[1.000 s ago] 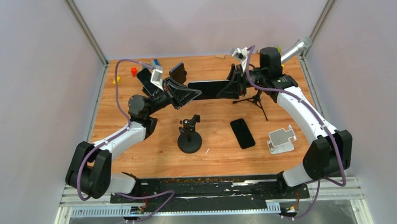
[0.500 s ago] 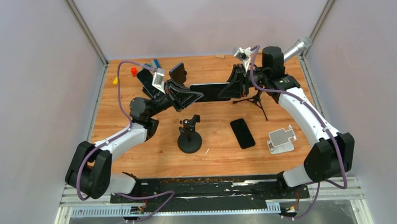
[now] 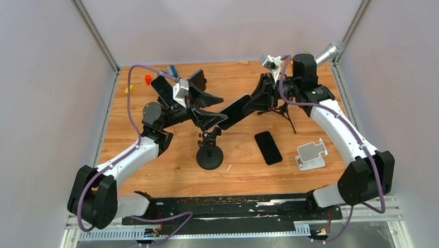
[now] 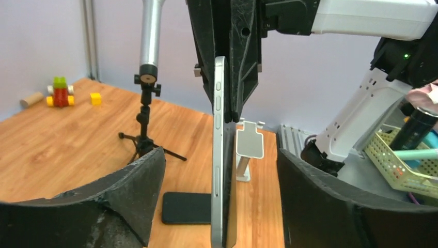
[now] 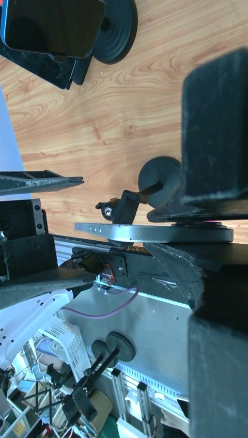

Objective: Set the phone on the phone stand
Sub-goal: Pick up the phone at the center of the board, then install the phone on the phone stand.

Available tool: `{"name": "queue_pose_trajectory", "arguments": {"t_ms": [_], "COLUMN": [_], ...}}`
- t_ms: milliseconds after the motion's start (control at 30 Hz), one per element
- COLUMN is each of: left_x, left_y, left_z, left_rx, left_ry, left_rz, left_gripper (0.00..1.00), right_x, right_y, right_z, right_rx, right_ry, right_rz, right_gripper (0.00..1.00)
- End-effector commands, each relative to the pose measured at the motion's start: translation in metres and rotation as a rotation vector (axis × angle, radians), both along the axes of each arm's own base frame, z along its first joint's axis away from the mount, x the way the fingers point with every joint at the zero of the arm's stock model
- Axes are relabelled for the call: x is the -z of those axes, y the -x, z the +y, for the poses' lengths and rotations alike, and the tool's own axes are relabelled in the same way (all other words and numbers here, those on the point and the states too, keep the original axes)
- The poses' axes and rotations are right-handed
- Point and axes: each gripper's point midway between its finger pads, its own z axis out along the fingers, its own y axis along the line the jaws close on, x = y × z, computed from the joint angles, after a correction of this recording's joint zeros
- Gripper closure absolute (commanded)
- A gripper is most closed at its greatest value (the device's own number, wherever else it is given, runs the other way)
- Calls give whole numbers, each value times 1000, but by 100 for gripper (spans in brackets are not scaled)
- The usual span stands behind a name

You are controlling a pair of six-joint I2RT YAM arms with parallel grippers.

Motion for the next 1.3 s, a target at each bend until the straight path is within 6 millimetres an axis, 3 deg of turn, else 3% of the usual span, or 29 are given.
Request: {"name": "queue_pose_trajectory", "arguments": {"t_ms": [0, 33, 67, 100, 133, 167, 200, 267, 667, 967, 1267], "left_x": [-12, 4, -14, 6, -7, 5, -3, 0, 28, 45, 64], "left_y": [3, 0, -5, -6, -10, -10, -12, -14, -1, 16, 30], "left_z": [-4, -5, -6, -5, -5, -4, -4, -7, -34, -49, -60], "left_rx": [45, 54, 41, 53, 40, 54, 52, 70, 228, 337, 408], "left_ry": [-143, -210, -226, -297, -318, -367, -375, -403, -530, -555, -579], "left_rz": [-134, -59, -152, -73, -159, -106, -142, -132, -127, -113, -89], "left_gripper": [7, 4, 2, 1, 1, 1, 0, 1, 11, 35, 67], "right_x": [-13, -11, -9, -7, -5, -4, -4, -5, -14, -15, -22], "right_y": [8, 8, 7, 7, 7, 7, 7, 7, 9, 13, 10], "right_z": [-5, -6, -7, -7, -8, -9, -9, -10, -21, -25, -21], "right_rx": [-1, 8, 17, 23, 31, 37, 46, 58, 152, 157, 137], "right_ry": [-8, 3, 14, 23, 30, 36, 42, 49, 113, 141, 127], "right_rz": [-149, -155, -161, -162, -164, -164, -165, -167, -241, -272, -290], "right_gripper": [100, 100, 100, 100, 100, 100, 100, 100, 100, 100, 100]}}
